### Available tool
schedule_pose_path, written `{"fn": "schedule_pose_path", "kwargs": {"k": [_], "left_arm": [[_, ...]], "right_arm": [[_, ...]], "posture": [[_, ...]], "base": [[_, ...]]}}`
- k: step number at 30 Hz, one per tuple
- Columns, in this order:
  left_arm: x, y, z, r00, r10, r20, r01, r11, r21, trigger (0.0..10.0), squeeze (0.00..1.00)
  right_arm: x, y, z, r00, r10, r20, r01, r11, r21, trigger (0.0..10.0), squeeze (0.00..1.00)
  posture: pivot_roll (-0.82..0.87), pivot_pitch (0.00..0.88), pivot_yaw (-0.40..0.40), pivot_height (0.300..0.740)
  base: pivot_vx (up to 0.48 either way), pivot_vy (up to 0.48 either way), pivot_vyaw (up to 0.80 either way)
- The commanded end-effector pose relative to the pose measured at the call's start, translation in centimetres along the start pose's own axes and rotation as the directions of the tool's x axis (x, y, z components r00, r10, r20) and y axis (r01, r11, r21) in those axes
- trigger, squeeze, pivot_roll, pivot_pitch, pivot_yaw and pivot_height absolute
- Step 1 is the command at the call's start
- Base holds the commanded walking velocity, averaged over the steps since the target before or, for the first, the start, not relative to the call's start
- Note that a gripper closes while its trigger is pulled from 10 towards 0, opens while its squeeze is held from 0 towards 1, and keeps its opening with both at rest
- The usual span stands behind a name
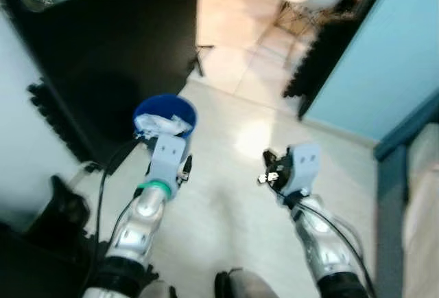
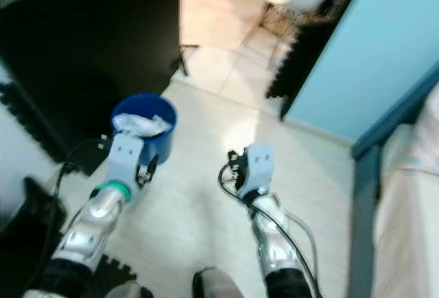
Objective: Clean up the room
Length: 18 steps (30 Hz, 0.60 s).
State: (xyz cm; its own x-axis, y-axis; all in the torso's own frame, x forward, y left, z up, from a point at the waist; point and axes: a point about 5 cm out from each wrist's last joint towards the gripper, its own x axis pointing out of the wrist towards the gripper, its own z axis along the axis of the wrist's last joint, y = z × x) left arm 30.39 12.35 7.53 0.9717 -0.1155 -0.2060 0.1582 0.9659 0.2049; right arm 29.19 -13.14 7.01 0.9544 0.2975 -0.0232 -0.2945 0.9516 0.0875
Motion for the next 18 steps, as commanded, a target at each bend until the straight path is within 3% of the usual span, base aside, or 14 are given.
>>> {"fn": "schedule_pose_path", "kwargs": {"k": [1,11,18], "left_arm": [[-0.18,-0.49,-0.31,0.999,-0.041,-0.011,0.040,0.999,-0.008,10.0,0.00],[-0.25,-0.72,-0.33,0.997,-0.076,-0.009,0.076,0.997,0.009,10.0,0.00],[-0.19,0.07,-0.59,0.996,-0.084,-0.009,0.084,0.996,0.039,10.0,0.00]], "right_arm": [[-0.16,-0.39,-0.33,1.000,-0.012,-0.021,0.012,1.000,-0.001,10.0,0.00],[-0.11,-0.51,-0.37,1.000,-0.019,-0.022,0.019,1.000,0.002,10.0,0.00],[-0.30,-0.73,-0.71,0.999,-0.024,-0.032,0.024,1.000,0.002,10.0,0.00]], "posture": [[-0.02,0.043,0.020,0.720],[-0.03,0.043,0.020,0.720],[-0.02,0.043,0.019,0.720]], "base": [[0.000,0.000,-0.79],[0.000,0.000,-0.79],[0.000,0.000,-0.79]]}}
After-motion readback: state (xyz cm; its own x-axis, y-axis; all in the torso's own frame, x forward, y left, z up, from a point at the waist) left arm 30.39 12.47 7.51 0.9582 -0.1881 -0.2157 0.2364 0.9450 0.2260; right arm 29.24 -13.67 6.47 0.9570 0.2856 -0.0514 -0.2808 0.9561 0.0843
